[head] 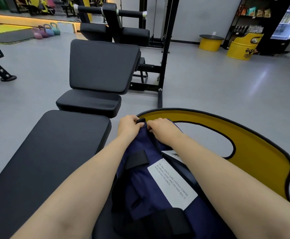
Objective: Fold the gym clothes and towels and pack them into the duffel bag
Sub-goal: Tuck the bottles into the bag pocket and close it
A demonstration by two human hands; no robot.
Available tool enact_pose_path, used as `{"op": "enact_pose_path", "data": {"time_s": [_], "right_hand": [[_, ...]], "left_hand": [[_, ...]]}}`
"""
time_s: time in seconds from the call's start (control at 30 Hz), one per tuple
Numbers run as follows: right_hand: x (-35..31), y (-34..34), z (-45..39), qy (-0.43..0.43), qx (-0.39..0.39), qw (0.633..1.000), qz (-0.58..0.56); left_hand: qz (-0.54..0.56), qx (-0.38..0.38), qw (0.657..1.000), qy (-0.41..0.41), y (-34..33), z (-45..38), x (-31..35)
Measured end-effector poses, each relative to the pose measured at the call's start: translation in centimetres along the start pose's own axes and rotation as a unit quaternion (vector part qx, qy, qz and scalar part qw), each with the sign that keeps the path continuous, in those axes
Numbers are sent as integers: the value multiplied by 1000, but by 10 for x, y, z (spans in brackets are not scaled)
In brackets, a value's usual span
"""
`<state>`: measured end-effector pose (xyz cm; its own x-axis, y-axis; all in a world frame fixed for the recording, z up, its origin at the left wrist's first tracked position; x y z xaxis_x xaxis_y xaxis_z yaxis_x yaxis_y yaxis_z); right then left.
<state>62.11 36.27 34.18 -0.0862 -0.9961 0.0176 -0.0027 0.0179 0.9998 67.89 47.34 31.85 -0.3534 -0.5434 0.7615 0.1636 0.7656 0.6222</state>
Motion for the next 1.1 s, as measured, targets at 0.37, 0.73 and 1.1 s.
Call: {"op": "enact_pose_path", "data": {"time_s": [0.37, 0.73, 1.1], "right_hand": [[15, 17, 50, 20, -55, 995, -77], [40, 54, 128, 5, -117, 987, -112], [31, 45, 144, -24, -22, 997, -71]], "left_hand": [[-55, 24, 998, 14, -7, -2, -2], [-85, 17, 996, 31, -1, 15, 12], [-100, -227, 968, 46, -13, 113, 70]]}}
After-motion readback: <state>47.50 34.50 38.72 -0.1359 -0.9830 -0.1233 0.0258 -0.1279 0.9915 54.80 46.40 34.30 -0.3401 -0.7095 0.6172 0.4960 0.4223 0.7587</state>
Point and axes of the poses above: each hand's wrist, its own z-axis away from the middle knuckle, its own y-axis out of the back of the hand, x = y × z, the point moved 4 cm from there along -z, towards the middle knuckle, and after that the axes turned 12 degrees about -y, right-handed, at the moved point
